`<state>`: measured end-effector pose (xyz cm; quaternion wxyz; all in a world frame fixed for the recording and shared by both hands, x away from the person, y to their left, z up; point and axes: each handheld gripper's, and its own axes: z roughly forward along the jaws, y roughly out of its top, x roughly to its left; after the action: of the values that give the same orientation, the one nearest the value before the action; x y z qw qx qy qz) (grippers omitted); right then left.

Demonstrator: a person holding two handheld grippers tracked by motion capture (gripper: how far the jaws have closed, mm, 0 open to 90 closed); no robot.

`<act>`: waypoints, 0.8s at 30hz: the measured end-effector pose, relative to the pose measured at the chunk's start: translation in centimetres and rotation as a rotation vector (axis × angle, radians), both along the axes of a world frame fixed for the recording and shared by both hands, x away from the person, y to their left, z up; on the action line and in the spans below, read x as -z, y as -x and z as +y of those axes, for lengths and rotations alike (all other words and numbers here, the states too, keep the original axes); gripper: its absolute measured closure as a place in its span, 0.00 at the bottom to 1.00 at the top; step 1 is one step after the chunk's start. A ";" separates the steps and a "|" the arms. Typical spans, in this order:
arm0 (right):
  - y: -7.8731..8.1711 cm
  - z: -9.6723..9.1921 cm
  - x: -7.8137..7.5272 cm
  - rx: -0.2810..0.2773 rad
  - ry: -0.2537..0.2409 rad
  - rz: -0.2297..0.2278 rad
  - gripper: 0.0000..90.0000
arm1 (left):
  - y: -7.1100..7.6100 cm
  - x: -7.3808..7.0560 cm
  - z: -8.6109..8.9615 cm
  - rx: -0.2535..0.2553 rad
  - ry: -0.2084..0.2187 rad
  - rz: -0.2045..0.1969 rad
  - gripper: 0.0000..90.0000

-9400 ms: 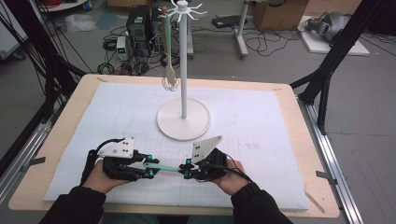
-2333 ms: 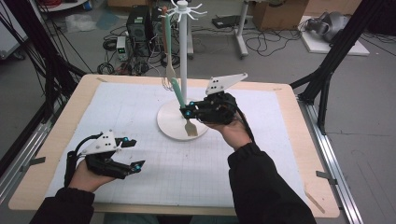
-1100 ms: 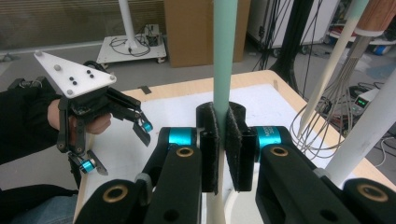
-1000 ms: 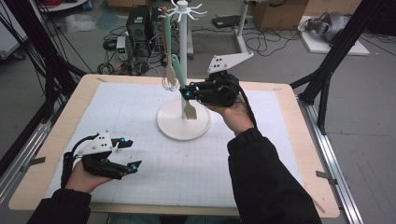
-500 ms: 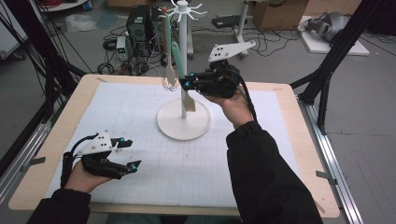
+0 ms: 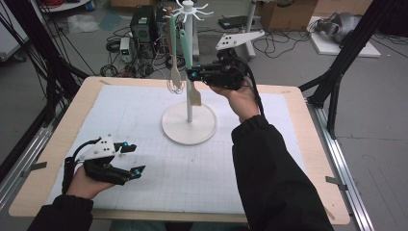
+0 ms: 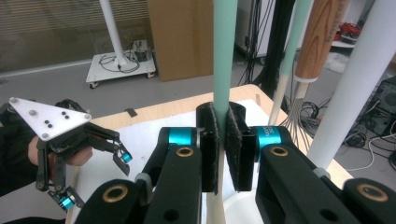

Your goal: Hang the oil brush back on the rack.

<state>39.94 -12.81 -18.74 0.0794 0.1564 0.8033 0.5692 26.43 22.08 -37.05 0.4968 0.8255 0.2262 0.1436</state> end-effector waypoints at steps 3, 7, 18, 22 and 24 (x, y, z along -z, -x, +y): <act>-0.3 0.1 0.0 0.001 -0.005 0.003 0.94 | 0.0 0.0 0.0 0.000 0.001 -0.002 0.27; -0.7 0.3 -0.2 0.006 -0.009 0.011 0.94 | 0.0 -0.1 0.0 -0.002 0.000 -0.004 0.27; -1.6 0.6 -0.7 0.034 -0.005 0.017 0.94 | 0.0 -0.1 0.3 -0.005 0.002 -0.003 0.27; -1.9 0.6 -0.5 0.044 -0.005 0.025 0.94 | 0.0 -0.1 0.3 -0.004 -0.001 -0.003 0.27; -2.1 0.5 -0.5 0.047 -0.008 0.029 0.94 | 0.0 -0.1 0.3 -0.003 0.002 -0.003 0.27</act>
<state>42.00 -12.28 -18.20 0.0807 0.1837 0.7980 0.5682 26.39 22.37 -36.99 0.4975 0.8245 0.2269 0.1456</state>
